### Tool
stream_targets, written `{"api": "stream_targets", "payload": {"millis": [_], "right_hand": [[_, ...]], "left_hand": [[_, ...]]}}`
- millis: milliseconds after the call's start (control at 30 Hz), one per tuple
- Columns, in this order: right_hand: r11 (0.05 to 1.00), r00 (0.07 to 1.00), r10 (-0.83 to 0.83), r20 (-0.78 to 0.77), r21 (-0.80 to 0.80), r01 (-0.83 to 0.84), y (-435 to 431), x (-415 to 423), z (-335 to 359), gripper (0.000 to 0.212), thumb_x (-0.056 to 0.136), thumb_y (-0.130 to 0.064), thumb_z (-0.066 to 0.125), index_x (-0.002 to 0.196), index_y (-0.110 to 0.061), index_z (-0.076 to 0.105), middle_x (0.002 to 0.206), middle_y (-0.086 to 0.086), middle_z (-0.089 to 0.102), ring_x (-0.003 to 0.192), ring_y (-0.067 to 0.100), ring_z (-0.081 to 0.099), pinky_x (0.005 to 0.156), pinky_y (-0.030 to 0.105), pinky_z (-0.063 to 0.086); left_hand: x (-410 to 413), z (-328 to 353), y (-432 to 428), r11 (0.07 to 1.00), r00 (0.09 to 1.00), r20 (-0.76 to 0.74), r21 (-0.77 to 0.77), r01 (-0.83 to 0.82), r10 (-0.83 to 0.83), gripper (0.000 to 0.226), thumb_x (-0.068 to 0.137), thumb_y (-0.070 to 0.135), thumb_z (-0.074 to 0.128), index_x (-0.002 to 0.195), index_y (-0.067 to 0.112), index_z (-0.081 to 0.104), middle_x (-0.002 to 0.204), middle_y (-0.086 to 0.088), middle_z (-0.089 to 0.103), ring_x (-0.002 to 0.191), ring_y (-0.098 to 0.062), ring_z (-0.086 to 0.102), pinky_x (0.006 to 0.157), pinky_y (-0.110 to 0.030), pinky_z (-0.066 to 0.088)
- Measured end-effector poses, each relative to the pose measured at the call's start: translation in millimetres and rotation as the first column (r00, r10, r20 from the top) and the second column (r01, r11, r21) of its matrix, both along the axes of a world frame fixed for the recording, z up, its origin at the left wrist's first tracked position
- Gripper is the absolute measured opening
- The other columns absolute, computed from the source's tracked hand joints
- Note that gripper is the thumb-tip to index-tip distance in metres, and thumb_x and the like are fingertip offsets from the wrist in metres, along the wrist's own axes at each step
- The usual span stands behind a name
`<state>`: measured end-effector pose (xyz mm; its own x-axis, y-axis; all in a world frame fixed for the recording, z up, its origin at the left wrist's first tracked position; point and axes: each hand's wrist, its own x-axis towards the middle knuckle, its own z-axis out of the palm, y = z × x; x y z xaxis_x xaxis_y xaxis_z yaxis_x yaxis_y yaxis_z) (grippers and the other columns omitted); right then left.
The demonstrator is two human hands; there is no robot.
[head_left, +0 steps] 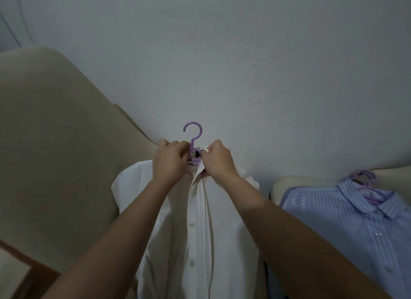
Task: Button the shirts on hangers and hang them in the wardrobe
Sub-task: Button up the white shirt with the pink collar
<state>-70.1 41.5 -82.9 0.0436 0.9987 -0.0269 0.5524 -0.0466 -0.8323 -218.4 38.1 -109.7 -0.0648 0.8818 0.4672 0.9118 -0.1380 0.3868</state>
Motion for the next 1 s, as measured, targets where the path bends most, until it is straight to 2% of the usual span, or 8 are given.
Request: {"api": "stream_targets", "payload": {"millis": [100,233,333,433,633,767,867,1000], "right_hand": [[0.999,0.997,-0.029,-0.066,-0.039,0.027,15.7,1.4,-31.1,0.021,0.089,-0.031,0.056,0.101,-0.015,0.050,0.096,0.010,0.065,0.079,0.036,0.069,0.072,0.050,0.059],[0.984,0.916,-0.063,-0.396,-0.177,-0.009,27.4,-2.2,-72.1,0.021,0.088,-0.034,0.059,0.107,-0.030,0.050,0.080,0.010,0.071,0.061,0.023,0.068,0.066,0.038,0.057],[0.998,0.972,0.040,-0.230,-0.047,-0.052,28.6,-2.0,-114.3,0.028,0.078,-0.040,0.061,0.102,-0.043,0.047,0.096,0.002,0.071,0.084,0.020,0.070,0.087,0.042,0.055],[0.992,0.990,0.079,-0.117,0.111,-0.066,15.2,-0.7,-139.9,0.036,0.086,-0.028,0.063,0.113,-0.040,0.044,0.088,-0.005,0.061,0.079,0.014,0.063,0.082,0.037,0.054],[0.964,0.998,0.014,-0.061,0.265,0.002,16.3,-0.9,-151.9,0.041,0.087,-0.028,0.069,0.123,-0.024,0.048,0.087,-0.007,0.050,0.076,0.018,0.057,0.075,0.034,0.051],[0.952,0.996,-0.061,-0.060,0.296,0.076,10.2,9.5,-154.9,0.035,0.086,-0.032,0.073,0.106,-0.018,0.048,0.085,-0.003,0.051,0.074,0.017,0.055,0.066,0.026,0.043],[0.932,0.993,-0.093,0.069,0.357,0.063,1.4,11.2,-162.9,0.029,0.083,-0.029,0.075,0.077,-0.018,0.049,0.072,0.000,0.050,0.066,0.023,0.051,0.060,0.036,0.044],[0.909,0.909,-0.164,0.385,0.416,-0.012,-7.8,-3.0,-171.3,0.027,0.082,-0.044,0.067,0.067,-0.022,0.062,0.070,0.000,0.056,0.071,0.026,0.055,0.063,0.035,0.040]], "left_hand": [[-5.0,-28.7,12.3,0.997,0.997,0.066,-0.063,-0.038,0.042,0.016,0.095,0.025,0.055,0.091,0.027,0.070,0.075,0.007,0.065,0.082,-0.023,0.039,0.071,-0.042,0.043],[-9.7,-65.1,29.7,0.990,0.977,0.202,-0.135,-0.041,0.069,0.018,0.093,0.029,0.056,0.101,0.030,0.072,0.090,0.004,0.071,0.092,-0.025,0.057,0.072,-0.037,0.050],[-13.3,-86.4,34.8,0.981,0.900,0.407,-0.174,-0.089,0.154,0.025,0.091,0.044,0.056,0.110,0.032,0.068,0.104,0.006,0.071,0.100,-0.019,0.064,0.085,-0.040,0.054],[-8.8,-97.3,26.6,0.985,0.828,0.535,-0.103,-0.137,0.171,0.019,0.091,0.045,0.057,0.104,0.035,0.063,0.104,0.013,0.063,0.098,-0.014,0.061,0.085,-0.041,0.054],[-4.9,-109.8,14.2,0.996,0.936,0.349,-0.086,-0.010,0.039,0.044,0.095,0.019,0.059,0.139,0.026,0.058,0.124,0.001,0.058,0.116,-0.019,0.042,0.098,-0.031,0.039],[-3.8,-113.5,3.3,0.996,0.947,0.319,-0.053,0.068,-0.048,0.055,0.093,0.013,0.063,0.146,0.024,0.052,0.136,0.003,0.057,0.118,-0.016,0.040,0.101,-0.022,0.032],[11.1,-122.0,-18.3,1.000,0.885,0.465,-0.018,0.003,0.006,0.054,0.084,0.016,0.072,0.134,0.020,0.053,0.137,0.003,0.045,0.128,-0.017,0.043,0.104,-0.033,0.044],[16.7,-134.2,-28.4,0.988,0.917,0.374,0.012,-0.156,0.140,0.033,0.080,0.028,0.078,0.103,0.019,0.056,0.108,0.002,0.050,0.099,-0.019,0.050,0.078,-0.039,0.051]]}}
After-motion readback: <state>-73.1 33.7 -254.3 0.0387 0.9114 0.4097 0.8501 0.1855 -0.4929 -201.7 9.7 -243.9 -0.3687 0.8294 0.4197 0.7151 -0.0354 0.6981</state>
